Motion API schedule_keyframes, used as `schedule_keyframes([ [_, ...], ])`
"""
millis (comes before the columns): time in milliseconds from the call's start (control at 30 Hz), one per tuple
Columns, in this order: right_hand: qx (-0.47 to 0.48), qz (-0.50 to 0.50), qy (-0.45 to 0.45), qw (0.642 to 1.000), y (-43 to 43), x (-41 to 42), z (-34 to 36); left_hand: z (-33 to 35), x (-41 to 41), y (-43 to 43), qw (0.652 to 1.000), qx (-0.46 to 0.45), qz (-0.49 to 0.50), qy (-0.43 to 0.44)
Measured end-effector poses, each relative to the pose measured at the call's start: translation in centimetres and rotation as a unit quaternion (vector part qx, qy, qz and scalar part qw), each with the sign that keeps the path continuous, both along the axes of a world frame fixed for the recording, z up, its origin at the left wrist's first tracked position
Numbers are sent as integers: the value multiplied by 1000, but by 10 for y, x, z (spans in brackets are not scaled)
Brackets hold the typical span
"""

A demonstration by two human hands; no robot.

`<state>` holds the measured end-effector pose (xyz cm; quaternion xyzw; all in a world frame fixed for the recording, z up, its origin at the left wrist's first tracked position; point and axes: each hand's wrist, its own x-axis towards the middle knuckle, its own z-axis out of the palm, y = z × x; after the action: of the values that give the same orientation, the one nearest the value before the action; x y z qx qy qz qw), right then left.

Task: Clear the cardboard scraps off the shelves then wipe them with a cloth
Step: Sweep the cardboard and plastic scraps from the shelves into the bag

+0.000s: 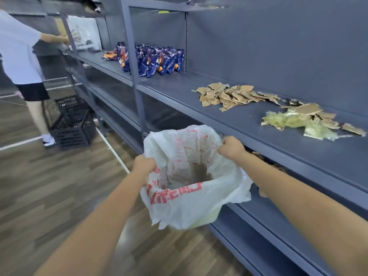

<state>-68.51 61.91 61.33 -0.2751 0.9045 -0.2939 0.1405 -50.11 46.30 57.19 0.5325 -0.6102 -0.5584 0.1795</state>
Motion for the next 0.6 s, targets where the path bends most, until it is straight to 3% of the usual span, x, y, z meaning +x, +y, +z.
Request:
schedule_keyframes([
  [367, 11, 36, 36, 999, 4, -20, 2, 8, -13, 17, 997, 45, 64, 9],
  [600, 51, 120, 56, 990, 15, -37, 1, 12, -16, 32, 996, 31, 79, 15],
])
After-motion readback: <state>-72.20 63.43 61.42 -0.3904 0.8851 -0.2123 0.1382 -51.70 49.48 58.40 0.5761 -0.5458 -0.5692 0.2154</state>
